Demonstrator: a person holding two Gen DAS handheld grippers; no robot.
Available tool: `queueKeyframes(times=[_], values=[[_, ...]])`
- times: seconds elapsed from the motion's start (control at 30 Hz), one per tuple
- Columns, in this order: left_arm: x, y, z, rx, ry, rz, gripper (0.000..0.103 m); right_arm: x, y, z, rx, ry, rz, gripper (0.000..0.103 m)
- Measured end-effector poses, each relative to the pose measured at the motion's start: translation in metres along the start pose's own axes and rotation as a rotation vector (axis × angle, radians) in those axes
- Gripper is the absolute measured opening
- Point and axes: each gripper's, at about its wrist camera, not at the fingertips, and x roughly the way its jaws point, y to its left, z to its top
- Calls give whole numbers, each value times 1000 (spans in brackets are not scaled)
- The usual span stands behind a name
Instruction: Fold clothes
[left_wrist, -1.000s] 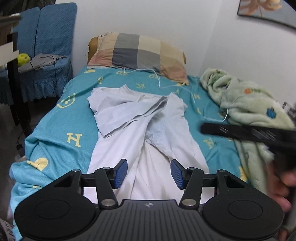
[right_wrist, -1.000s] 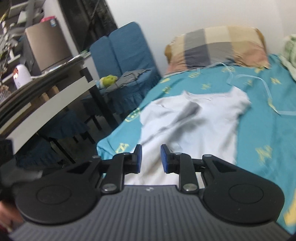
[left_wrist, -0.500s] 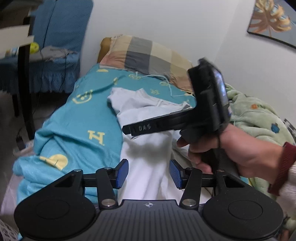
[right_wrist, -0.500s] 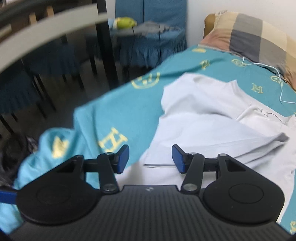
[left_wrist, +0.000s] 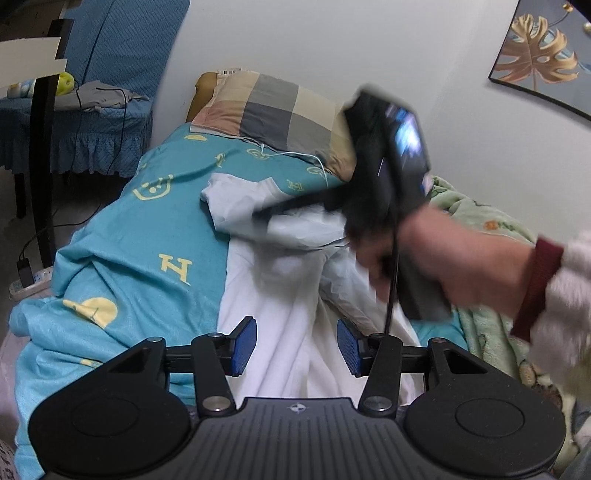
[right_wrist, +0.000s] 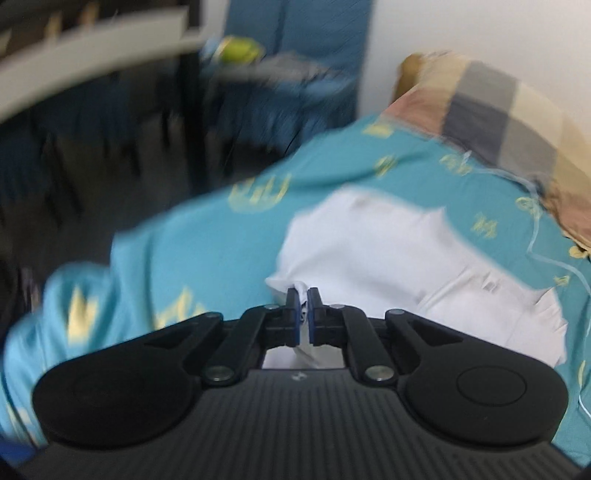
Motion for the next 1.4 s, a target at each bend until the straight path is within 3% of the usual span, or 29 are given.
queueKeyframes(times=[0.13, 0.27, 0.37, 0.47, 0.6, 0.73, 0.8, 0.87, 0.93, 1.23, 1.4], values=[[5, -2, -3, 9, 4, 12, 51, -4, -60, 31, 156, -92, -82, 7], [11, 0, -4, 2, 9, 7, 51, 8, -136, 39, 347, -149, -203, 7], [20, 4, -6, -7, 26, 8, 51, 28, -188, 20, 499, -137, -284, 7], [30, 7, -9, -11, 50, 15, 51, 56, -222, -11, 623, -71, -315, 7], [43, 12, -14, -2, 79, 37, 51, 82, -230, -47, 705, -50, -265, 9], [49, 17, -15, -1, 86, 45, 51, 74, -226, -61, 751, -72, -230, 12], [49, 18, -15, -3, 84, 46, 51, 57, -218, -61, 735, -86, -225, 24], [47, 19, -14, -3, 78, 42, 51, 31, -205, -60, 720, -109, -228, 59], [46, 18, -12, -3, 77, 41, 51, -5, -188, -61, 699, -146, -222, 67], [29, 9, -5, 16, 42, 82, 51, -177, -78, -114, 616, -176, -138, 67], [15, -2, -2, 37, 22, 106, 52, -241, -21, -159, 610, -133, -79, 66]])
